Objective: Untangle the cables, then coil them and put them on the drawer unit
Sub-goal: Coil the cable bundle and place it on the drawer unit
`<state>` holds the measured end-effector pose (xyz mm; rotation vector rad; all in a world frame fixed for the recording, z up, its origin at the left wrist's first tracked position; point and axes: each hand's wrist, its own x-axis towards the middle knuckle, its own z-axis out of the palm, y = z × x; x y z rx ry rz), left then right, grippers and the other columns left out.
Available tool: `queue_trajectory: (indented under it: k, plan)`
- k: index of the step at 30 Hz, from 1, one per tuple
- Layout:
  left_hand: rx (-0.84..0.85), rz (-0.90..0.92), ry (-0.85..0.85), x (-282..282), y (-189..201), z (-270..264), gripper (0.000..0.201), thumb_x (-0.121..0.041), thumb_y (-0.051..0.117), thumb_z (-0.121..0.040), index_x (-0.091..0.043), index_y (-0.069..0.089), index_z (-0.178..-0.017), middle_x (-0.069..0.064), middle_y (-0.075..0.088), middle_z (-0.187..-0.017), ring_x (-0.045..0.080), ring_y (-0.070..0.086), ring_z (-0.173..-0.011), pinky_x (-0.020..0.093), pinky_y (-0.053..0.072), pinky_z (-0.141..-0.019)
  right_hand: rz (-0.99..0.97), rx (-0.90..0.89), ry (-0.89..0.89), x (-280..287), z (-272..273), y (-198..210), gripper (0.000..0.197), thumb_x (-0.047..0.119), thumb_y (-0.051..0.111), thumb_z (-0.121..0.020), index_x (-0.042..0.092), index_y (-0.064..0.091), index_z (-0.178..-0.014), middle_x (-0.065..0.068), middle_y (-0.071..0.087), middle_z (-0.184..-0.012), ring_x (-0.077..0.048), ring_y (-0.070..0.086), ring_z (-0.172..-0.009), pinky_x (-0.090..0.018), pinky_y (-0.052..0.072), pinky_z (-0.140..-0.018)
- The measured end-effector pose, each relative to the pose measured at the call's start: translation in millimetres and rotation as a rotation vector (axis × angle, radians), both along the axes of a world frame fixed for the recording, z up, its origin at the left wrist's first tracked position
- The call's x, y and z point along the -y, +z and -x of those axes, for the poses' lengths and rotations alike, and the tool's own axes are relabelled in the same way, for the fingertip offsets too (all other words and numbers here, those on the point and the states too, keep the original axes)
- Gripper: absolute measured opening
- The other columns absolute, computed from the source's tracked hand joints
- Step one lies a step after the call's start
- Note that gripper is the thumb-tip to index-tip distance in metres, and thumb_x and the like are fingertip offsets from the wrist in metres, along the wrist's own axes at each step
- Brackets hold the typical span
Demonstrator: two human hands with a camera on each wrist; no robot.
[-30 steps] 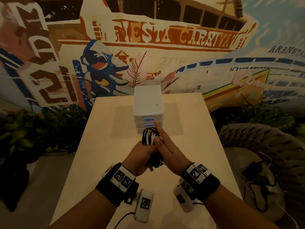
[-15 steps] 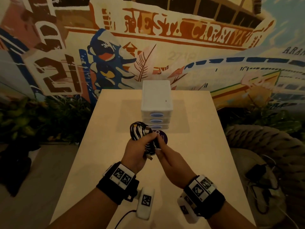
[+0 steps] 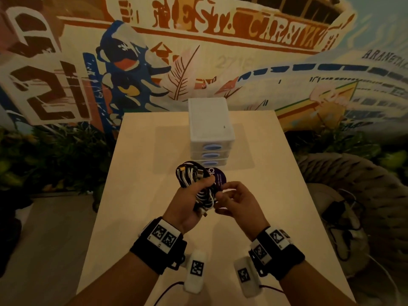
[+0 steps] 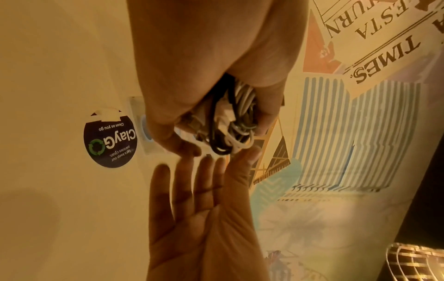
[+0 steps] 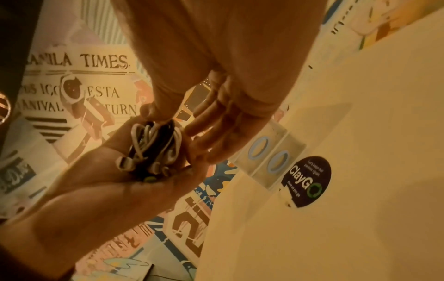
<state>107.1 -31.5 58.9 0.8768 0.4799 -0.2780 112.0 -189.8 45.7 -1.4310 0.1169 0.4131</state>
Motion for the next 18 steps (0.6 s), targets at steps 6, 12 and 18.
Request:
queue_trajectory:
  k: [6,12,18]
  plan:
    - [0.117,-0.477,-0.241,-17.3,5.1,-5.9,0.018,-0.011,0.081,-0.079,-0.007,0.079,-0.096,0.022,0.075,-0.1,0.041,0.071,-0.092,0.065,0.055,-0.089,0.269,0.19,0.169,-1.2,3.4,-6.5,0.025,0.021,0.078,-0.088,0.006,0.059,-0.081,0.003,0.062,-0.062,-0.012,0.057,-0.058,-0.023,0.048,-0.058]
    - [0.454,-1.142,-0.36,-45.0,29.2,-50.9,0.03,-0.015,0.081,-0.077,-0.027,0.071,-0.103,-0.006,0.075,-0.094,0.014,0.069,-0.089,0.029,0.055,-0.077,0.306,0.01,0.155,0.5,6.1,-29.7,0.043,0.049,0.048,-0.101,0.011,0.067,-0.092,-0.001,0.065,-0.07,-0.017,0.061,-0.062,-0.031,0.053,-0.065]
    - [0.828,-1.688,-0.282,-65.7,50.9,-144.6,0.033,-0.031,0.074,-0.078,-0.023,0.07,-0.109,0.006,0.075,-0.089,0.033,0.069,-0.083,0.032,0.049,-0.066,0.215,-0.279,0.055,8.8,-16.3,-61.6,0.042,0.047,0.049,-0.103,0.01,0.068,-0.107,-0.014,0.07,-0.096,-0.023,0.068,-0.071,-0.033,0.057,-0.07]
